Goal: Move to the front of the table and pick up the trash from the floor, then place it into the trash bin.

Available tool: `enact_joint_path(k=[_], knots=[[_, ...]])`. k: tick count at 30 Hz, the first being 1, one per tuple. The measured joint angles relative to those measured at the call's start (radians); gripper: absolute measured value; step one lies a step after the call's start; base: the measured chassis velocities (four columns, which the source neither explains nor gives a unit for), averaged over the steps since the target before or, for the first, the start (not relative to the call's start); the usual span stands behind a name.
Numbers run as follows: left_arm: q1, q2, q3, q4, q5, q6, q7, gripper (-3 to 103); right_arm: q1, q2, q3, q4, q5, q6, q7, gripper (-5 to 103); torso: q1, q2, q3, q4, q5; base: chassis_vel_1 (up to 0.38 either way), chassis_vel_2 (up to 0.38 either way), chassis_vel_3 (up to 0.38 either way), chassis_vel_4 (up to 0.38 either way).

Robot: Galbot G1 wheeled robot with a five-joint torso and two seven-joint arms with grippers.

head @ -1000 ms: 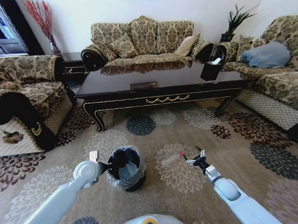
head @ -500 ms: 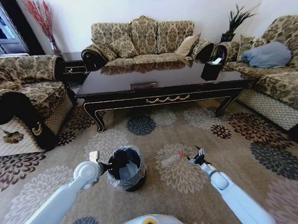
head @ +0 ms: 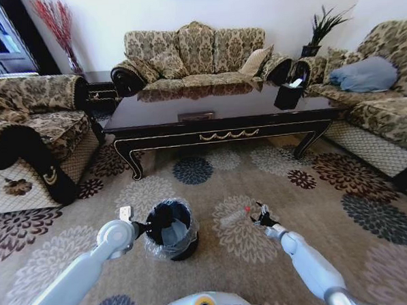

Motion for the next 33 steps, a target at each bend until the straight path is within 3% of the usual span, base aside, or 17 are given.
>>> enact_joint_path(k=[9,19,33], knots=[[0.001,0.000,-0.007,-0.002,-0.006,0.000,-0.004,0,0.090,0.030,0.022,-0.092,-0.177,0.037,0.035,100,0.000,0.000,0.000,-0.0002,0.0002,0.000,0.000,0.000,0.000],[-0.006,-0.004,-0.002,-0.007,-0.011,0.000,-0.010,0,0.095,0.014,0.024,-0.121,-0.221,0.034,0.032,100,0.000,0.000,0.000,-0.0003,0.0002,0.000,0.000,0.000,0.000],[0.012,0.004,-0.024,-0.022,-0.018,0.000,-0.011,0,0.154,0.030,0.014,-0.184,-0.363,0.053,0.051,100,0.000,0.000,0.000,-0.0001,0.0001,0.000,0.000,0.000,0.000]])
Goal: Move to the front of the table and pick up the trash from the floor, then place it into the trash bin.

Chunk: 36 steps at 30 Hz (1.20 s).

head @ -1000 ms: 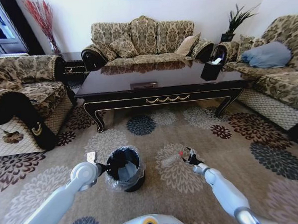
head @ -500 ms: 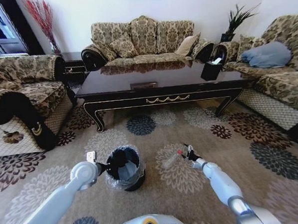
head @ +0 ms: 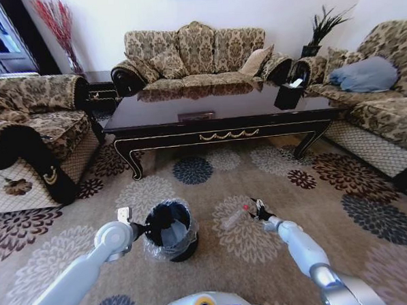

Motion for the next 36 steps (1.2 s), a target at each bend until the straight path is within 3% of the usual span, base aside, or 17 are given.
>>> enact_joint_path(k=[14,18,21,24,28,33,35,36], knots=[[0.005,0.001,-0.014,-0.007,-0.005,0.000,-0.002,0,0.041,0.038,-0.028,-0.049,-0.085,-0.003,0.010,101,0.000,0.000,0.000,0.0000,-0.0001,0.000,0.000,0.000,0.000],[0.002,0.001,-0.015,-0.009,-0.007,0.000,-0.002,0,0.044,0.037,-0.033,-0.046,-0.095,-0.003,0.010,92,0.000,0.000,0.000,-0.0002,0.0001,0.000,0.000,0.000,0.000],[0.003,0.002,-0.017,-0.011,-0.008,0.000,-0.002,0,0.046,0.032,-0.033,-0.043,-0.099,-0.001,0.010,76,0.000,0.000,0.000,-0.0001,-0.0001,0.000,0.000,0.000,0.000],[0.006,0.002,-0.023,-0.012,-0.008,0.000,-0.003,0,0.045,0.028,-0.033,-0.039,-0.101,0.001,0.010,71,0.000,0.000,0.000,0.0000,0.0000,0.000,0.000,0.000,0.000],[0.010,0.002,-0.026,-0.012,-0.007,0.000,-0.003,0,0.033,0.021,-0.032,-0.026,-0.103,0.004,0.009,48,0.000,0.000,0.000,-0.0001,0.0001,0.000,0.000,0.000,0.000],[0.006,0.003,-0.026,-0.015,-0.010,0.000,-0.003,0,0.028,0.006,-0.026,-0.014,-0.087,-0.006,0.009,38,0.000,0.000,0.000,0.0000,0.0004,0.000,0.000,0.000,0.000],[0.005,0.006,-0.033,-0.018,-0.015,0.000,-0.003,0,0.025,-0.026,-0.022,0.005,-0.012,-0.033,0.007,27,0.000,0.000,0.000,0.0003,0.0003,0.000,0.000,0.000,0.000],[0.005,0.009,-0.038,-0.020,-0.016,0.000,-0.003,0,0.018,-0.048,-0.024,0.024,0.060,-0.052,0.001,32,0.000,0.000,0.000,0.0003,0.0001,0.000,0.000,0.000,0.000]])
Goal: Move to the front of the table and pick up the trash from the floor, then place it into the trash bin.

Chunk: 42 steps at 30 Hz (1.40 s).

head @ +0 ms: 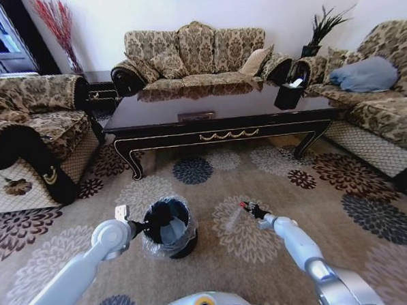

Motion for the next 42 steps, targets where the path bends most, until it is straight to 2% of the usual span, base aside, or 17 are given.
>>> enact_joint_path(k=[1,2,4,5,8,9,12,14,16,18,21,22,26,27,32,36,42], knots=[[0.001,0.003,-0.006,-0.001,-0.001,0.000,0.000,0,-0.015,-0.024,-0.007,0.032,0.095,-0.025,-0.013,37,0.000,0.000,0.000,-0.0003,-0.0004,0.000,0.000,0.000,0.000],[0.001,0.003,-0.006,-0.001,-0.001,0.000,0.000,0,-0.015,-0.024,-0.007,0.032,0.095,-0.025,-0.013,37,0.000,0.000,0.000,-0.0003,-0.0004,0.000,0.000,0.000,0.000],[0.008,0.010,-0.027,-0.003,-0.003,0.000,0.001,0,-0.097,-0.095,-0.065,0.182,0.385,-0.133,-0.056,48,0.000,0.000,0.000,-0.0007,-0.0006,0.000,0.000,0.000,0.000],[0.008,0.010,-0.027,-0.003,-0.003,0.000,0.001,0,-0.097,-0.095,-0.065,0.182,0.385,-0.133,-0.056,48,0.000,0.000,0.000,-0.0007,-0.0006,0.000,0.000,0.000,0.000],[0.029,0.017,-0.073,-0.005,-0.009,0.000,0.005,0,-0.238,-0.143,-0.151,0.435,0.839,-0.322,-0.072,64,0.000,0.000,0.000,-0.0010,0.0005,0.000,0.000,0.000,0.000],[0.029,0.017,-0.073,-0.005,-0.009,0.000,0.005,0,-0.238,-0.143,-0.151,0.435,0.839,-0.322,-0.072,64,0.000,0.000,0.000,-0.0010,0.0005,0.000,0.000,0.000,0.000],[0.059,0.028,-0.120,-0.014,-0.018,0.000,0.006,0,-0.296,-0.133,-0.176,0.588,1.111,-0.468,-0.028,75,0.000,0.000,0.000,-0.0001,0.0000,0.000,0.000,0.000,0.000],[0.067,0.031,-0.131,-0.017,-0.020,0.000,0.008,0,-0.302,-0.127,-0.180,0.619,1.156,-0.500,-0.012,80,0.000,0.000,0.000,-0.0001,0.0000,0.000,0.000,0.000,0.000],[0.089,0.034,-0.163,-0.024,-0.023,0.000,0.013,0,-0.310,-0.108,-0.196,0.708,1.283,-0.599,0.054,91,0.000,0.000,0.000,0.0000,-0.0003,0.000,0.000,0.000,0.000],[0.098,0.034,-0.175,-0.026,-0.023,0.000,0.015,0,-0.310,-0.103,-0.202,0.733,1.325,-0.628,0.077,91,0.000,0.000,0.000,0.0000,-0.0003,0.000,0.000,0.000,0.000],[0.146,0.029,-0.229,-0.036,-0.023,0.000,0.024,0,-0.294,-0.067,-0.236,0.831,1.556,-0.778,0.224,100,0.000,0.000,0.000,-0.0003,-0.0005,0.000,0.000,0.000,0.000],[0.146,0.029,-0.229,-0.036,-0.023,0.000,0.024,0,-0.294,-0.067,-0.236,0.831,1.556,-0.778,0.224,100,0.000,0.000,0.000,-0.0003,-0.0005,0.000,0.000,0.000,0.000],[0.215,0.018,-0.291,-0.047,-0.018,0.000,0.037,0,-0.256,0.008,-0.273,0.870,1.794,-0.919,0.435,100,0.000,0.000,0.000,-0.0001,-0.0006,0.000,0.000,0.000,0.000],[0.215,0.018,-0.291,-0.047,-0.018,0.000,0.037,0,-0.256,0.008,-0.273,0.870,1.794,-0.919,0.435,100,0.000,0.000,0.000,-0.0001,-0.0006,0.000,0.000,0.000,0.000],[0.278,0.014,-0.358,-0.059,-0.014,0.000,0.052,0,-0.204,0.091,-0.304,0.832,1.970,-0.991,0.600,100,0.000,0.000,0.000,-0.0002,-0.0003,0.000,0.000,0.000,0.000],[0.306,0.013,-0.395,-0.062,-0.011,0.000,0.063,0,-0.171,0.148,-0.315,0.774,2.026,-1.009,0.670,100,0.000,0.000,0.000,-0.0003,-0.0003,0.000,0.000,0.000,0.000],[0.305,0.009,-0.392,-0.067,-0.011,0.000,0.063,0,-0.161,0.186,-0.310,0.701,2.002,-1.009,0.676,100,0.000,0.000,0.000,-0.0003,-0.0002,0.000,0.000,0.000,0.000]])
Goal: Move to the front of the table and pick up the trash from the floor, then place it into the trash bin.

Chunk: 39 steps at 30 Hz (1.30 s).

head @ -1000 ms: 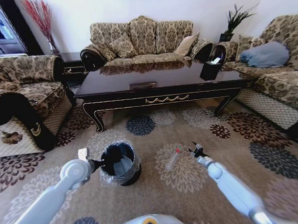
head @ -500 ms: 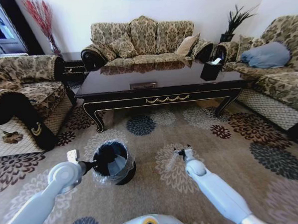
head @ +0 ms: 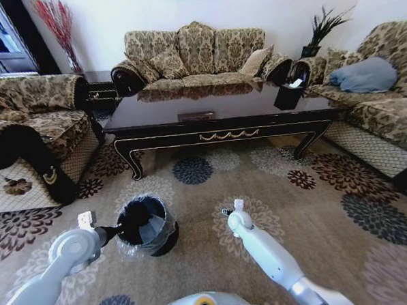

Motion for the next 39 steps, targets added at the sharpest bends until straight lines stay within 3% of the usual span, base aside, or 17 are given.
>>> enact_joint_path(k=[8,10,15,17,20,24,26,33,36,39], knots=[[-0.031,-0.001,0.046,-0.008,0.002,0.000,-0.007,0,0.001,0.014,0.015,-0.084,0.021,0.001,-0.011,102,0.000,0.000,0.000,-0.0003,0.0001,0.000,0.000,0.000,0.000],[-0.032,-0.001,0.048,-0.008,0.003,0.000,-0.008,0,0.000,0.015,0.014,-0.089,0.026,0.001,-0.017,99,0.000,0.000,0.000,-0.0002,0.0000,0.000,0.000,0.000,0.000],[-0.031,-0.001,0.048,-0.011,0.004,0.000,-0.008,0,-0.001,0.023,0.012,-0.111,0.033,0.001,-0.032,83,0.000,0.000,0.000,-0.0001,0.0002,0.000,0.000,0.000,0.000],[-0.030,-0.004,0.047,-0.010,0.008,0.000,-0.008,0,0.000,0.024,0.011,-0.122,0.033,0.001,-0.037,72,0.000,0.000,0.000,-0.0001,0.0002,0.000,0.000,0.000,0.000],[-0.029,-0.008,0.046,-0.009,0.012,0.000,-0.008,0,0.000,0.024,0.013,-0.125,0.033,0.001,-0.038,66,0.000,0.000,0.000,-0.0001,0.0001,0.000,0.000,0.000,0.000],[-0.034,-0.013,0.056,-0.010,0.015,0.000,-0.008,0,-0.003,0.013,0.019,-0.112,0.033,0.003,-0.040,45,0.000,0.000,0.000,0.0001,0.0002,0.000,0.000,0.000,0.000],[-0.038,-0.013,0.061,-0.011,0.015,0.000,-0.009,0,-0.005,0.009,0.022,-0.106,0.032,0.004,-0.040,45,0.000,0.000,0.000,0.0000,0.0002,0.000,0.000,0.000,0.000],[-0.102,-0.009,0.146,-0.006,0.023,0.000,-0.023,0,-0.050,-0.055,0.059,0.016,0.027,0.004,-0.035,24,0.000,0.000,0.000,0.0001,0.0003,0.000,0.000,0.000,0.000],[-0.147,-0.004,0.196,0.005,0.027,0.000,-0.030,0,-0.073,-0.089,0.072,0.070,0.022,0.007,-0.039,24,0.000,0.000,0.000,0.0001,0.0005,0.000,0.000,0.000,0.000],[-0.231,-0.011,0.272,0.027,0.017,0.000,-0.051,0,-0.121,-0.174,0.100,0.183,0.013,0.026,-0.067,24,0.000,0.000,0.000,-0.0003,0.0005,0.000,0.000,0.000,0.000]])
